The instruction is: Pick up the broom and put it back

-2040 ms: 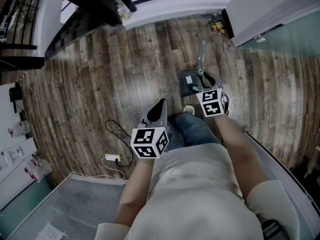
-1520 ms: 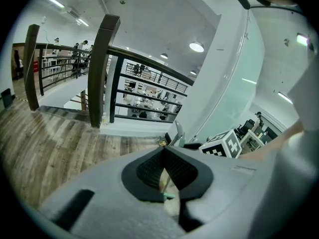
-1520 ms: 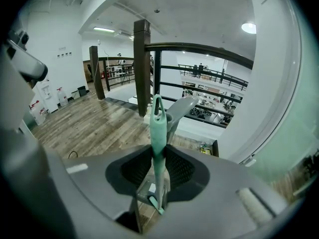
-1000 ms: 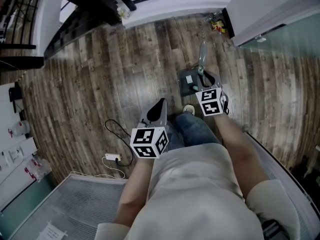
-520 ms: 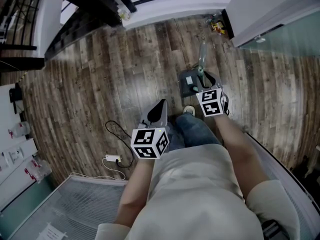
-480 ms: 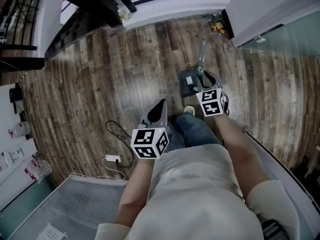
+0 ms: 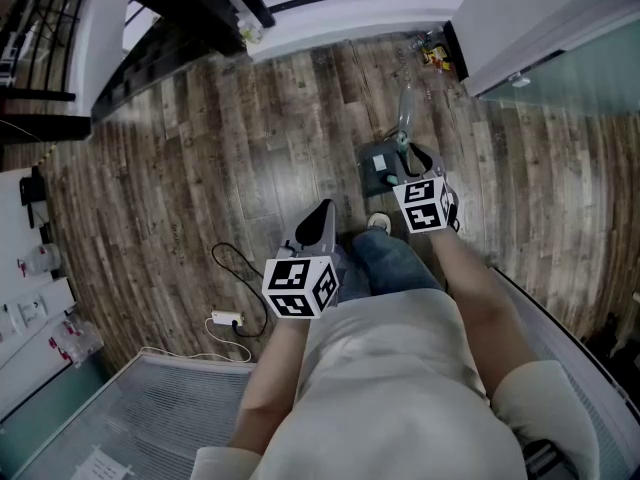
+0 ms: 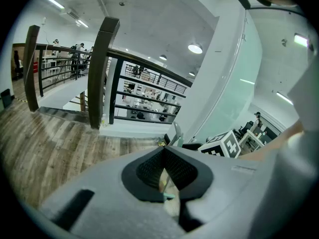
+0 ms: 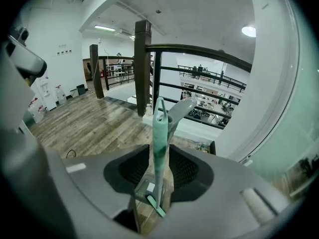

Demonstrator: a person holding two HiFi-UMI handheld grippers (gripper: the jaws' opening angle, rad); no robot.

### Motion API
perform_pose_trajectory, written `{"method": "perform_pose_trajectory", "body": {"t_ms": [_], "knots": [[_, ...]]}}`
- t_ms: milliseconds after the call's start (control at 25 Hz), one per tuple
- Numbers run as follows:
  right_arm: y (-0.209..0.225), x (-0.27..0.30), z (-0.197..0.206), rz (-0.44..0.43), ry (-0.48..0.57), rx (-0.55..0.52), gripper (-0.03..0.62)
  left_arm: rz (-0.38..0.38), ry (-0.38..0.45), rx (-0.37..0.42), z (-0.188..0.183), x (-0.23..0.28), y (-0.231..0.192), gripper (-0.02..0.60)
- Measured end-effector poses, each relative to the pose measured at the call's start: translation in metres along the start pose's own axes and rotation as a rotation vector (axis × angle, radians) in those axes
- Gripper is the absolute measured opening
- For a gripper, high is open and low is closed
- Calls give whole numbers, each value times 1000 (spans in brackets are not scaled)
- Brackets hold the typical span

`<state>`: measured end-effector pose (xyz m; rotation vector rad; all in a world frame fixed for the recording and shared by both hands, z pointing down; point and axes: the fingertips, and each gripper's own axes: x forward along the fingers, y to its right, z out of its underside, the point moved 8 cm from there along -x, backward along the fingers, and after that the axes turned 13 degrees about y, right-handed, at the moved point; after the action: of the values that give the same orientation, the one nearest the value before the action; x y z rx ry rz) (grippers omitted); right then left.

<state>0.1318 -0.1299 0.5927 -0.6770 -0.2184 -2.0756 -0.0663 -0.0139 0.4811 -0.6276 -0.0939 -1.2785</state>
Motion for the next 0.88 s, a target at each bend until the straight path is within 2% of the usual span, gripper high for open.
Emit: {"method": "perform_pose_trajectory", "body": {"t_ms": [880], "knots": [[2,6,-6,0,-5,-16,126,-10,20,-8,-7,2,-3,5]]}}
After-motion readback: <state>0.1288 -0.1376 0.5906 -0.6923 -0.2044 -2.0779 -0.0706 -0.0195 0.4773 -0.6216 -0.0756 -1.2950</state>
